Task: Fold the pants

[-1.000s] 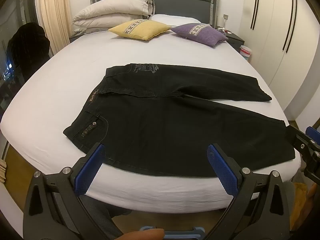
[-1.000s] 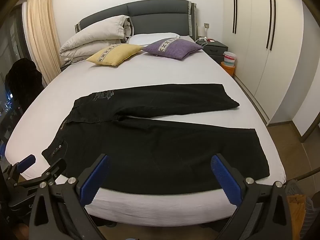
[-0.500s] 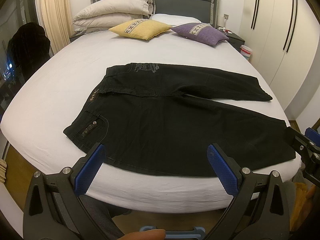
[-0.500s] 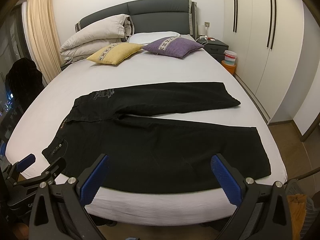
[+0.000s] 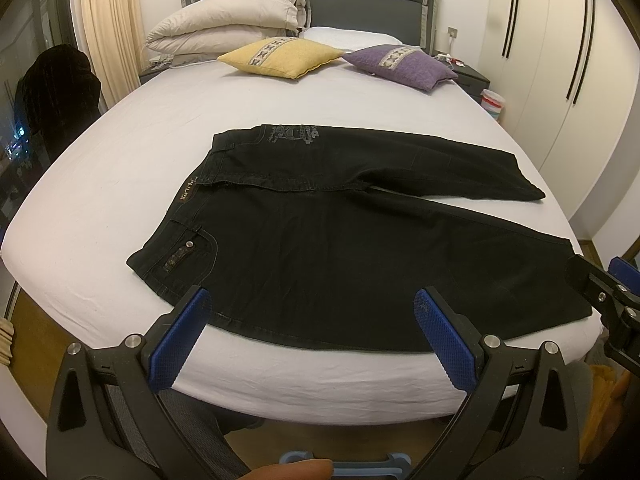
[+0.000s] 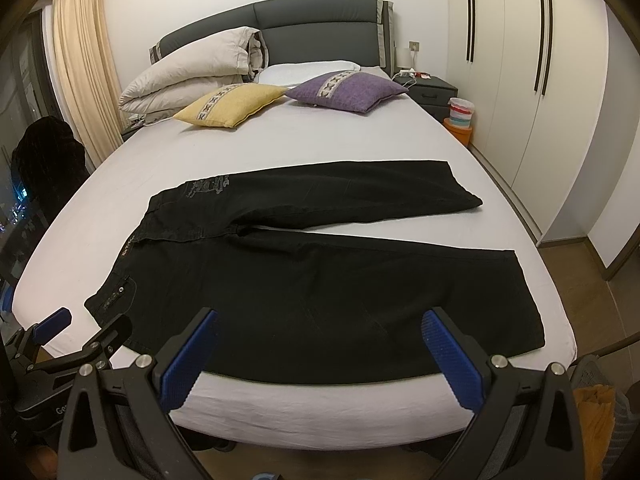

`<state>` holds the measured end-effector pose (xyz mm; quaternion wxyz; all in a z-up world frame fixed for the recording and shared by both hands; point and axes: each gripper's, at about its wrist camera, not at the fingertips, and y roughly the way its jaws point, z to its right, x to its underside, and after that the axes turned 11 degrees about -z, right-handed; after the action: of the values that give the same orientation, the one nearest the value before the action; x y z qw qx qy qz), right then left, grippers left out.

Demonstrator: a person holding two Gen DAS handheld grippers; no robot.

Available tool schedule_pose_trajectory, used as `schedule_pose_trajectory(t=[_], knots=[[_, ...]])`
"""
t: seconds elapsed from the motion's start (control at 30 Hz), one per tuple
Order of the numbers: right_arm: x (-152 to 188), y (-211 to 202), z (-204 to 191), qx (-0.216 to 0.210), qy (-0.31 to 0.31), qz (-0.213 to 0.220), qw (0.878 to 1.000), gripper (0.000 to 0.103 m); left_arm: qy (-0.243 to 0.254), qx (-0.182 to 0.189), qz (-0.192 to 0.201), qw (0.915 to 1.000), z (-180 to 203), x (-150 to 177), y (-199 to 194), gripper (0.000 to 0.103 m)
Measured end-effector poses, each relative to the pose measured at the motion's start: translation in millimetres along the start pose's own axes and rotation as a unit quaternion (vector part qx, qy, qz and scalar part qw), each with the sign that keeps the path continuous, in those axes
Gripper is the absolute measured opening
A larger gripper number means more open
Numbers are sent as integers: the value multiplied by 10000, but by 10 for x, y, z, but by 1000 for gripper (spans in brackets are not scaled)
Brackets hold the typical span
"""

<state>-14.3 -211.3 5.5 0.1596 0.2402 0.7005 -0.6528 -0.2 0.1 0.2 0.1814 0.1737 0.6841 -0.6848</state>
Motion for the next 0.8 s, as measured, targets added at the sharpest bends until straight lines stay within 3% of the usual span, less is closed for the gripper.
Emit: schedule_pose_trajectory(t=[0.8], knots=[[156,65,-65,-22,14,-38,10000,103,8,-8,-19,10000,-26,17,17,103]])
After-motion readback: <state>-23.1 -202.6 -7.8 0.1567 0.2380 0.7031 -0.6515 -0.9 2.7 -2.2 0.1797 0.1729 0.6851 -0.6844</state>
